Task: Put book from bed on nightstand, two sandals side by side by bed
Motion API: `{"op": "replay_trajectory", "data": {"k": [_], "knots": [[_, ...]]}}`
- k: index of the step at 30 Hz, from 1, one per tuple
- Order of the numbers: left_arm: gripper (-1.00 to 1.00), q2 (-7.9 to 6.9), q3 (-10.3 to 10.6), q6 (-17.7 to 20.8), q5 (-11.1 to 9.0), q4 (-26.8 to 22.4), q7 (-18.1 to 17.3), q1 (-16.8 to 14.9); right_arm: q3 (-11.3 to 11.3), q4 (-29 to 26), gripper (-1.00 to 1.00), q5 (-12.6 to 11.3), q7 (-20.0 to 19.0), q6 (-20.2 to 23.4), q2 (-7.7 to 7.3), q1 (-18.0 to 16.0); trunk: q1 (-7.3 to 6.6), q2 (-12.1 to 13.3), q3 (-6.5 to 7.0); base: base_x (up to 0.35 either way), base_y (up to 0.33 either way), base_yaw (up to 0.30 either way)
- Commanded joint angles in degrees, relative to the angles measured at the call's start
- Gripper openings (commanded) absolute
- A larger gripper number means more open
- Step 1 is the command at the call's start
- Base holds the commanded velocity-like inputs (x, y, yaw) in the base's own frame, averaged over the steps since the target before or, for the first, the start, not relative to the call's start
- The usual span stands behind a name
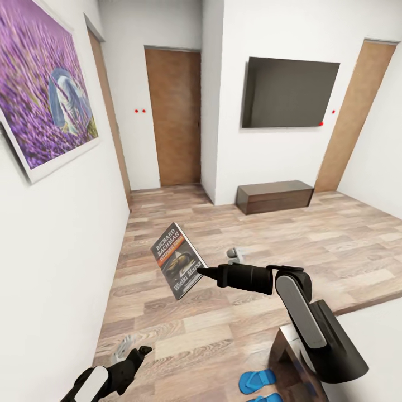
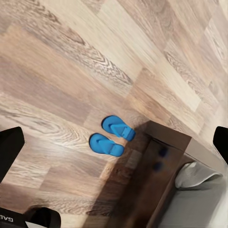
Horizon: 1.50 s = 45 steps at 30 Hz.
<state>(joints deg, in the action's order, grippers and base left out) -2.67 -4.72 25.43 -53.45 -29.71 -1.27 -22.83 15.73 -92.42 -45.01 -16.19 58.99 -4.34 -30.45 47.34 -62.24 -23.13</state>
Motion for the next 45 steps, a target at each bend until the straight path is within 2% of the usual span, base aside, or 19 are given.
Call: {"op": "replay_trajectory", "data": {"k": [1,19,22,24,26,28,36,45], "knots": [[1.0,0.04,-0.3,0.38,-0.05,0.0,-0.13,-0.04,0.0,-0.04,-1.0,0.1,-0.6,0.15,-0.04,-0.05,0.0,-0.04,-0.08,0.0,0.0,0.284],[1.0,0.11,-0.07,0.26,-0.1,-0.06,-0.19,-0.03,-0.05,-0.04,-1.0,0.1,-0.6,0.15,0.01,-0.05,0.0,-0.04,-0.4,0.0,0.069,0.284],[1.0,0.16,0.76,0.25,0.09,-0.07,-0.2,-0.03,-0.03,-0.04,-1.0,0.1,-0.6,0.15,-0.01,-0.05,0.0,-0.04,-0.46,0.0,0.008,0.284],[1.0,0.25,2.2,0.25,0.49,-0.12,-0.21,-0.06,-0.04,-0.04,-1.0,0.1,-0.6,0.14,-0.03,-0.05,0.0,-0.04,-0.49,0.0,0.005,0.284],[1.0,0.43,4.53,0.24,1.0,-0.3,-0.18,-0.09,-0.03,-0.04,-1.0,0.1,-0.6,0.15,-0.04,-0.05,0.0,-0.04,-0.53,0.0,0.002,0.284],[1.0,0.45,5.14,0.24,1.12,-0.35,-0.18,-0.1,-0.05,-0.04,-1.0,0.1,-0.6,0.13,-0.05,-0.05,0.0,-0.04,-0.57,0.0,0.001,0.284],[1.0,0.55,6.13,0.23,1.32,-0.57,-0.23,-0.11,-0.5,-0.04,-1.0,0.08,-0.66,-0.18,0.0,-0.05,0.0,-0.04,-0.66,0.035,0.0,0.164],[1.0,0.56,6.37,0.23,1.4,-0.76,-0.3,-0.11,-0.68,-0.04,-1.0,0.1,-0.74,-0.37,-0.02,0.03,0.0,-0.04,-0.67,0.236,0.0,0.027]]}}
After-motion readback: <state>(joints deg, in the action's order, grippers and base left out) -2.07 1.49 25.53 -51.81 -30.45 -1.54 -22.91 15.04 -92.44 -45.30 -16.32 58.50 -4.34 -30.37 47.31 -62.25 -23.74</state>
